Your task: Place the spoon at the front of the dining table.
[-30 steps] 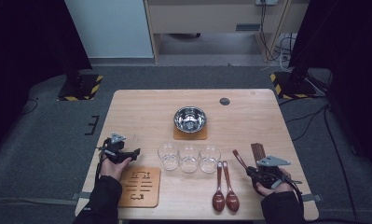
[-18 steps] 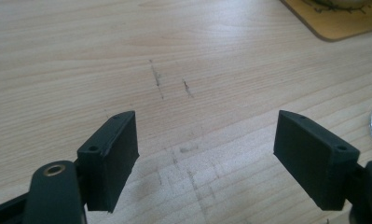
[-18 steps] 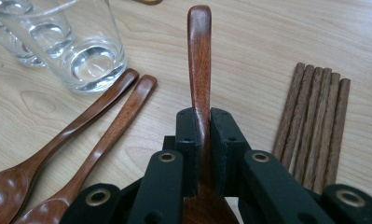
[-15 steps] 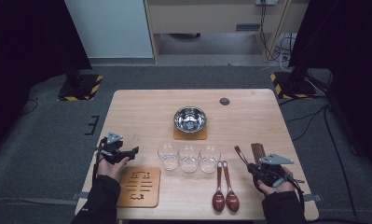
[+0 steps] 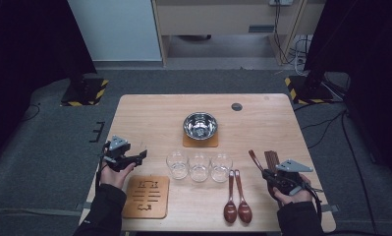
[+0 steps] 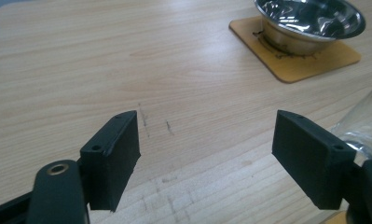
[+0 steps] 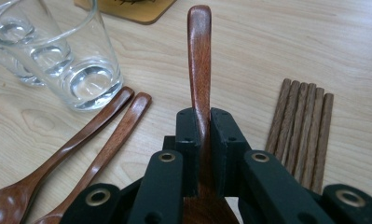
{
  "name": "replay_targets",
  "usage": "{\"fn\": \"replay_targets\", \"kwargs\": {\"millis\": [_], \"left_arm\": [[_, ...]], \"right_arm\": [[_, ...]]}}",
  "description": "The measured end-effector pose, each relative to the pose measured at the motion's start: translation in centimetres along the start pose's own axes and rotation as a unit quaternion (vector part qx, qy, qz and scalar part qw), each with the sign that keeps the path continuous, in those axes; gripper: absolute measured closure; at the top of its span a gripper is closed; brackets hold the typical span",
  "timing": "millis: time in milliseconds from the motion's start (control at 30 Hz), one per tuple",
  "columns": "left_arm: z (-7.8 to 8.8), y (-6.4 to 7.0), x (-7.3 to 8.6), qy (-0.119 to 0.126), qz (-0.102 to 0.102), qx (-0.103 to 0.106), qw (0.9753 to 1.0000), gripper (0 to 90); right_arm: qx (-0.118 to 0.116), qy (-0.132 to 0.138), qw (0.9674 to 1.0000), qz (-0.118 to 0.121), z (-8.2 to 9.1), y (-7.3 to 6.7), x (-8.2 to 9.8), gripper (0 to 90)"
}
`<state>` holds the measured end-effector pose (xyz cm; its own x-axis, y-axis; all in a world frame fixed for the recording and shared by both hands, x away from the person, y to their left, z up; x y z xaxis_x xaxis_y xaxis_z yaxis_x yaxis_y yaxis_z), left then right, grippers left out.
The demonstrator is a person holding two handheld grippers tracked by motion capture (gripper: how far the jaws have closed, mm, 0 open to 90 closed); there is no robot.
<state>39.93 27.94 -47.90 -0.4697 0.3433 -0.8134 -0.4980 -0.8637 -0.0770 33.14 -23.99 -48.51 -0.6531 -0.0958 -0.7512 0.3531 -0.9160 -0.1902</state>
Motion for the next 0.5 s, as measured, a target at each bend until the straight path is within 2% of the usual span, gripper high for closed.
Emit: {"fn": "replay_targets", "kwargs": {"millis": [500], "left_arm": [[1.4,0.5,-1.6,0.032,0.005,0.012,0.9994,23.3]], "right_arm": [[-0.002,0.027,0.9996,-0.005,0.5,0.0,-0.6,82.2]]}}
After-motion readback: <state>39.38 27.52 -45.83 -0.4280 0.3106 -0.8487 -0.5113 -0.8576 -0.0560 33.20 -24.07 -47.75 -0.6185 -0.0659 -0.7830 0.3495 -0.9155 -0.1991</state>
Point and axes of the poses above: each handheld gripper's, and its own axes: z roughly backward along the jaws, x roughly out of its underside, y roughly to its right, the point moved 1 cm from there along -z, roughly forward along the jaws, and after that the axes turned 10 degrees about -z, right-handed, at the moved point
